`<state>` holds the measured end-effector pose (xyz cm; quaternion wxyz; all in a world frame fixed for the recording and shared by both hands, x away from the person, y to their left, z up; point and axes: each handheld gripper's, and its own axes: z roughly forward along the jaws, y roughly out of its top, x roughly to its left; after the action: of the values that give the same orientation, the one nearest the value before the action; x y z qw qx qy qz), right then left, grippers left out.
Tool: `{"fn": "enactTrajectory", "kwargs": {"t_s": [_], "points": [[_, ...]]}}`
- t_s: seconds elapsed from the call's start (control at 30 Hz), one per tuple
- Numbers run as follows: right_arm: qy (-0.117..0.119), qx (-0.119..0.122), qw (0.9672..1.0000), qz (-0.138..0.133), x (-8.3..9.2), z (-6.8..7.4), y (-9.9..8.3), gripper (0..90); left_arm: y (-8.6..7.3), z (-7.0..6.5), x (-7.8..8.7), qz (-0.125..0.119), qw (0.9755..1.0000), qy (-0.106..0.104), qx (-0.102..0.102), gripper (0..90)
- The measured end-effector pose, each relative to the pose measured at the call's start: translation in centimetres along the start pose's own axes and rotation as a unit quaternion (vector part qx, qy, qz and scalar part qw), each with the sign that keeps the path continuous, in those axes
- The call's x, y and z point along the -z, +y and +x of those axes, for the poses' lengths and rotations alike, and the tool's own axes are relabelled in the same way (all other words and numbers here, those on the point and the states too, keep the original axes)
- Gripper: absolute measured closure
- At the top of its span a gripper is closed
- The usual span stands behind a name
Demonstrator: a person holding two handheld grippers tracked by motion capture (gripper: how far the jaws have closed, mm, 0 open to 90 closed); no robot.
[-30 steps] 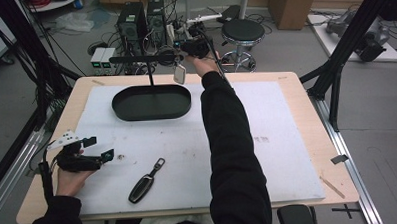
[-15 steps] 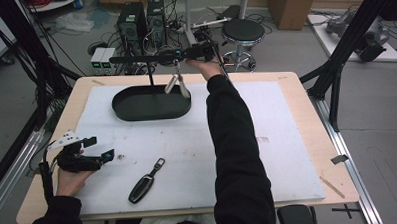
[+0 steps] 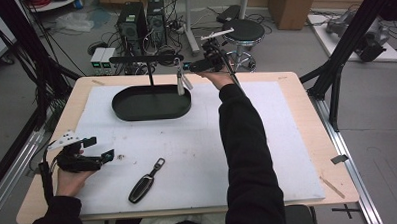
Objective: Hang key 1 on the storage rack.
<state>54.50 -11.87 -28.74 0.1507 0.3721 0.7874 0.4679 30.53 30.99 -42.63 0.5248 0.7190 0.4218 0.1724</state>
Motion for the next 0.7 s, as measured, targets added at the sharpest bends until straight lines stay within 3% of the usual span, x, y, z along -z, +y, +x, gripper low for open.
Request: {"fn": "enactTrajectory", "kwargs": {"t_s": [0.17,0.7], "points": [[0.001,-0.007,1.0000,-0.002,0.9,-0.7,-1.0,0.6,0.0,0.0,0.0,0.001,1.0000,0.000,0.001,1.8],[-0.021,0.010,0.9997,-0.009,4.4,-1.6,-3.2,0.6,0.0,-0.1,0.0,0.004,1.0000,0.001,0.000,1.8]]}}
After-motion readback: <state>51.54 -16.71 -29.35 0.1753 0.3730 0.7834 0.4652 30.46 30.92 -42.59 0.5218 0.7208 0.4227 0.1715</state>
